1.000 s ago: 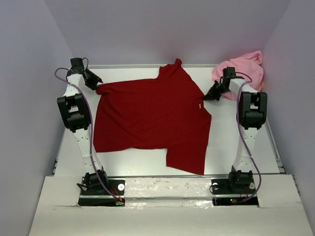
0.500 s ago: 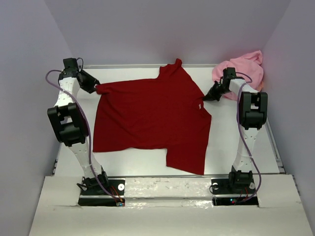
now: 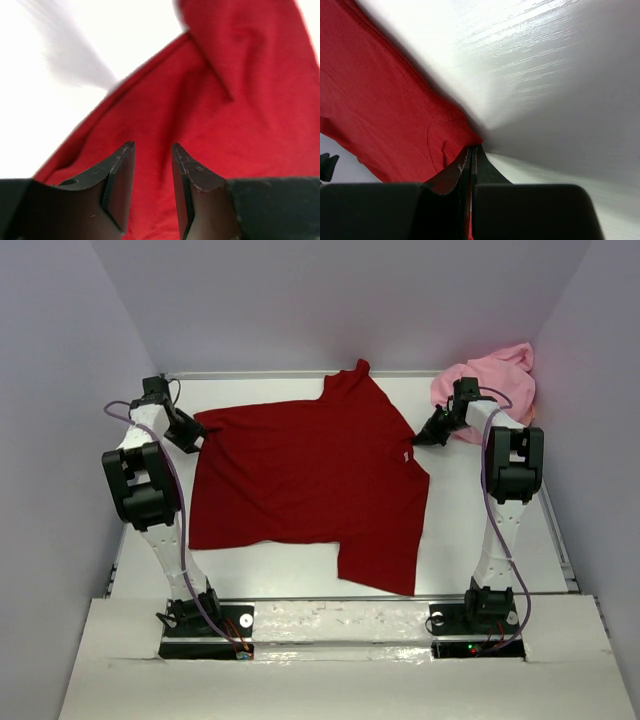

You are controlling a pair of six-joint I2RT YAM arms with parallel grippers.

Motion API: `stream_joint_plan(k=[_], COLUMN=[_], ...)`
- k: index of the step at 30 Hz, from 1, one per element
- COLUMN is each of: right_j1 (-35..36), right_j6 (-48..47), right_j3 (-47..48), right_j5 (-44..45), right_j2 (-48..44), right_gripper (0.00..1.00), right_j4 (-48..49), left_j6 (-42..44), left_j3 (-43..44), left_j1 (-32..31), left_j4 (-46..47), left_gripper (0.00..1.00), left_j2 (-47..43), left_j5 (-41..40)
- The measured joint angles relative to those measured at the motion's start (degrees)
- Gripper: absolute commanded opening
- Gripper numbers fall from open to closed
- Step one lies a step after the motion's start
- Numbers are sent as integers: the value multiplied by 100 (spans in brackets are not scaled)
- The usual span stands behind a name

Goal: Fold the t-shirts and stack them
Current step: Flatten out the tshirt

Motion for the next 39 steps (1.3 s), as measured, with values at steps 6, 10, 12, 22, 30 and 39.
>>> stream_joint_plan(k=[6, 10, 12, 22, 30, 39], right_j1=[0, 0, 0, 0, 0, 0], right_j6=[-9, -17, -17, -17, -15, -13], right_j3=[0, 0, 0, -2, -2, 0], right_j5=[-9, -13, -13, -15, -28, -35], right_j2=[0, 0, 0, 0, 0, 0], right_gripper=[0, 0, 0, 0, 0, 0], right_j4=[0, 2, 2, 4, 7, 7], left_j6=[57, 31, 22, -46, -249, -201], left_j3=[2, 9, 92, 162, -238, -658], left_j1=[11, 17, 33, 203, 356, 321], left_j4=[-188, -232, -302, -262, 160, -151], left_gripper=[45, 46, 46, 0, 0, 0], left_j2=[404, 645, 710, 824, 697, 385], left_j5=[-208, -256, -258, -101, 413, 468])
